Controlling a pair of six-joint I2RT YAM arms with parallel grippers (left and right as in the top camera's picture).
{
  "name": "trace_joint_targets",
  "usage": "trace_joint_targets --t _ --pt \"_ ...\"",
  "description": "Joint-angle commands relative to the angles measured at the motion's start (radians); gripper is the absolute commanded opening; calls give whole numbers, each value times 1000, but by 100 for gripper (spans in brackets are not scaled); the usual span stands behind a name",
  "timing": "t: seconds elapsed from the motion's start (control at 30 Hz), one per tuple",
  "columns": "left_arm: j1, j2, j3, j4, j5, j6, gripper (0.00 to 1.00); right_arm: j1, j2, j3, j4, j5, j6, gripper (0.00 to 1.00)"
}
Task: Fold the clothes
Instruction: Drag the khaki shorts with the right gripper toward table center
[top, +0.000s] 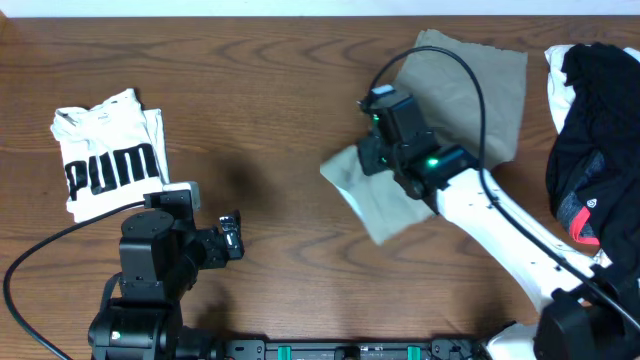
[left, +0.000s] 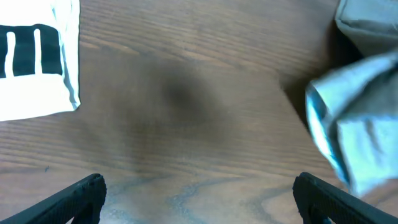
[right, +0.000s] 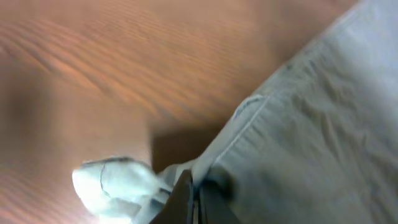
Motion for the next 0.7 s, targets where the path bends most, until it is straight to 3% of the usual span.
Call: trace_joint_targets --t 0.0,0.03,0.1,0.13,0.4,0.57,0.67 --pt "4 -2 23 0 10 -4 98 31 26 18 75 -17 19 15" --pt "4 -1 23 0 11 -4 98 35 35 18 104 -17 19 21" --pt "4 0 23 0 10 -4 98 39 41 18 136 -17 19 46" --pt "4 0 23 0 10 -4 98 39 40 18 140 -16 18 52" --pt "4 24 23 82 67 -58 98 -39 -108 19 19 105 -32 73" --pt "4 157 23 227 101 -118 98 -176 -242 19 -165 104 -72 79" --pt "3 285 23 328 193 -121 98 -272 -290 19 -285 104 -72 86"
